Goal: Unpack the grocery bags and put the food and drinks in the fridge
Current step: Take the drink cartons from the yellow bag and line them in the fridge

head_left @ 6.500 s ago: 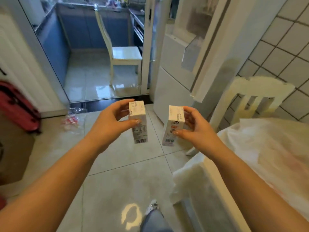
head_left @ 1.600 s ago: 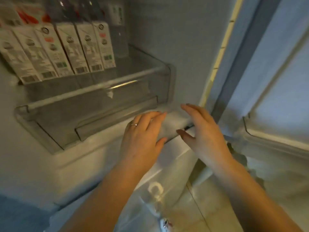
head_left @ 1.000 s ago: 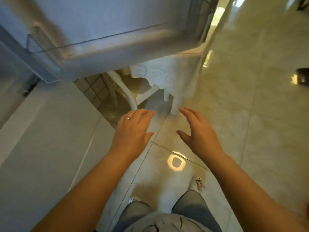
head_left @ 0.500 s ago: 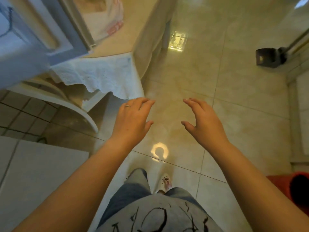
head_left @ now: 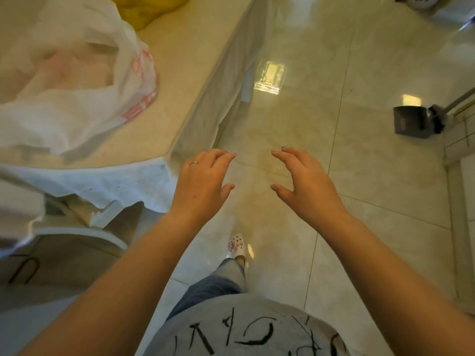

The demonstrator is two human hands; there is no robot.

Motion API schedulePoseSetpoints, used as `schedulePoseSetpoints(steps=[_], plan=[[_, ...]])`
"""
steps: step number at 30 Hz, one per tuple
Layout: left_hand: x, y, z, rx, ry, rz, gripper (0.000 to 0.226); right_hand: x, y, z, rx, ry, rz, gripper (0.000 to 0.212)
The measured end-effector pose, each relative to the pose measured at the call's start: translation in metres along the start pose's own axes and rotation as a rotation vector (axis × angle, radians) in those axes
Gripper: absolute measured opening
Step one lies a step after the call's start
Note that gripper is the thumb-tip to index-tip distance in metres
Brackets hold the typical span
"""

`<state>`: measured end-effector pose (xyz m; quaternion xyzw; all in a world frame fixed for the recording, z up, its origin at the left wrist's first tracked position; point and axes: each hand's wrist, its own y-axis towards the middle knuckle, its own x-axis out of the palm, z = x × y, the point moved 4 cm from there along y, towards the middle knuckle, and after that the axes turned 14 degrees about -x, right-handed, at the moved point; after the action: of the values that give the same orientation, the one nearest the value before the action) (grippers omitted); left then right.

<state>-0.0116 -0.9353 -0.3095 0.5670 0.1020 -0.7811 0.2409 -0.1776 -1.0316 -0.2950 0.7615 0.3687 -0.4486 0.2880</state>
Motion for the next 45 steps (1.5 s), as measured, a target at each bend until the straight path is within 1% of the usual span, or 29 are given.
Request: schedulePoseSetpoints(steps=[2, 6, 12, 15, 19, 21, 23, 29, 33, 37, 45], plan=[[0.002, 0.046, 0.005, -0.002, -0.005, -0.002, 0.06, -0.015, 0.039, 0.021, 0.0, -0.006, -0.013, 0.064], [-0.004, 0.13, 0.013, -0.007, 0.015, 0.037, 0.06, -0.045, 0.111, 0.057, -0.031, -0.021, 0.027, 0.063], [-0.001, 0.225, 0.009, -0.075, 0.042, 0.092, 0.061, -0.054, 0.206, 0.104, -0.12, 0.009, -0.018, 0.06], [0.011, 0.272, -0.003, -0.174, 0.076, 0.106, 0.061, -0.052, 0.266, 0.137, -0.213, 0.031, -0.059, 0.06], [0.021, 0.332, -0.01, -0.389, 0.097, 0.113, 0.061, -0.056, 0.361, 0.173, -0.388, 0.064, -0.142, 0.058], [0.023, 0.356, -0.008, -0.501, 0.104, 0.094, 0.06, -0.061, 0.401, 0.184, -0.458, 0.079, -0.18, 0.056], [0.022, 0.377, -0.009, -0.609, 0.107, 0.113, 0.06, -0.062, 0.44, 0.192, -0.538, 0.103, -0.231, 0.056], [0.017, 0.414, -0.029, -0.824, 0.108, 0.189, 0.059, -0.047, 0.532, 0.19, -0.69, 0.148, -0.37, 0.056], [0.02, 0.445, -0.058, -0.907, 0.116, 0.231, 0.059, -0.028, 0.589, 0.178, -0.783, 0.153, -0.409, 0.055], [0.017, 0.497, -0.09, -0.885, 0.11, 0.232, 0.06, -0.02, 0.649, 0.168, -0.813, 0.137, -0.373, 0.055], [-0.016, 0.596, -0.155, -0.849, 0.073, 0.321, 0.061, -0.015, 0.757, 0.149, -0.8, 0.168, -0.347, 0.055]])
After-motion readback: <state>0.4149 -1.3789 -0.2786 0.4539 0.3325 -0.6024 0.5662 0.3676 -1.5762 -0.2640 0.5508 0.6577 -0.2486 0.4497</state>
